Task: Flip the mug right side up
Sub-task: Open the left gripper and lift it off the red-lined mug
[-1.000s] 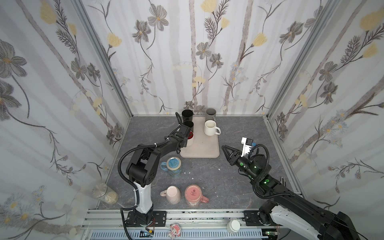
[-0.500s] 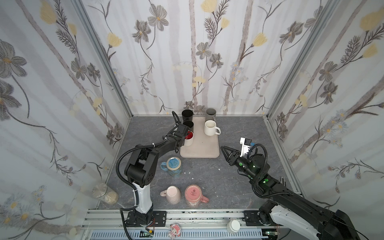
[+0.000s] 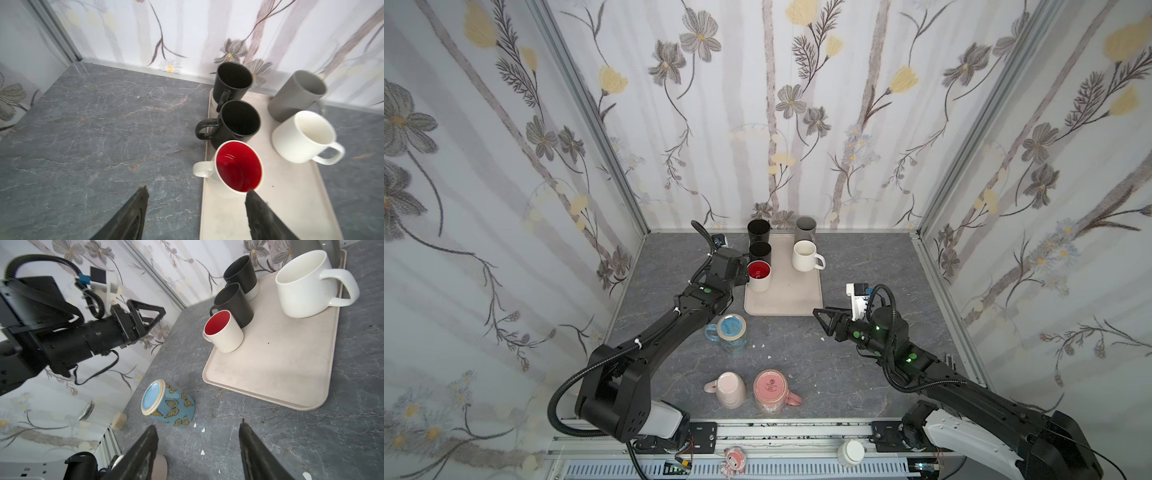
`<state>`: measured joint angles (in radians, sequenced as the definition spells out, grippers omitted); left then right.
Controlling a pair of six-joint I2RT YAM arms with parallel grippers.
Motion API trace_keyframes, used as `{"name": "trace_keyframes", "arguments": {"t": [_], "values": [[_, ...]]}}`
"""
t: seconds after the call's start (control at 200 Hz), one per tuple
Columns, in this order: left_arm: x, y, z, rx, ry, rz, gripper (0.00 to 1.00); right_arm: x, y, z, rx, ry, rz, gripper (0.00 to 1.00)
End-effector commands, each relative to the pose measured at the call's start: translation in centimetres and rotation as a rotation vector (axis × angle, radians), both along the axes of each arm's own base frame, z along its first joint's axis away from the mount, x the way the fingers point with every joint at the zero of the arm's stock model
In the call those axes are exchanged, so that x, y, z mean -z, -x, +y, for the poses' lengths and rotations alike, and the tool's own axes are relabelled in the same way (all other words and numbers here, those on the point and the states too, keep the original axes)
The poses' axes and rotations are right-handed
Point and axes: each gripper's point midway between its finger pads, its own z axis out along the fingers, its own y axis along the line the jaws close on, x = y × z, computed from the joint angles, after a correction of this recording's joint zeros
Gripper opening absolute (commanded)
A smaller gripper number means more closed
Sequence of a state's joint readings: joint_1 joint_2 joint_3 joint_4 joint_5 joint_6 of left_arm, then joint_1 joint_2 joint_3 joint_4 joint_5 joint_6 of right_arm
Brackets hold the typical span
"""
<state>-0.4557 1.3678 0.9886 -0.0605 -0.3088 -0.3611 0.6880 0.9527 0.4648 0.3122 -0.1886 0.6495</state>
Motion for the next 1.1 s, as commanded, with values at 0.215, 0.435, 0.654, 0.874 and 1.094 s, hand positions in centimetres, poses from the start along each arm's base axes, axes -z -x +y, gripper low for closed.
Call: {"name": "trace_keyframes", "arguments": {"t": [0.215, 0.435, 0.654, 0.874, 1.094], "values": [[-5.4, 5.6, -1.1, 0.118, 0.352, -0.159, 1.00, 3.6, 5.5, 4.1, -0.288, 0.289, -0.001, 0.72], [-5.1, 7.9, -0.7, 0.137, 0.444, -0.179, 1.00, 5.9, 9.4, 5.2, -0.440, 0.406, 0.026, 0.73], [-3.5, 9.0, -0.1, 0.124, 0.455, -0.163, 1.00, 7.9, 13.9, 5.9, -0.578, 0.514, 0.033, 0.74], [-2.6, 9.1, 0.6, 0.090, 0.428, -0.153, 1.00, 10.1, 16.9, 6.0, -0.651, 0.666, 0.022, 0.73], [-2.4, 9.2, 0.8, 0.089, 0.425, -0.154, 1.00, 10.8, 17.8, 6.3, -0.662, 0.740, -0.040, 0.68]]}}
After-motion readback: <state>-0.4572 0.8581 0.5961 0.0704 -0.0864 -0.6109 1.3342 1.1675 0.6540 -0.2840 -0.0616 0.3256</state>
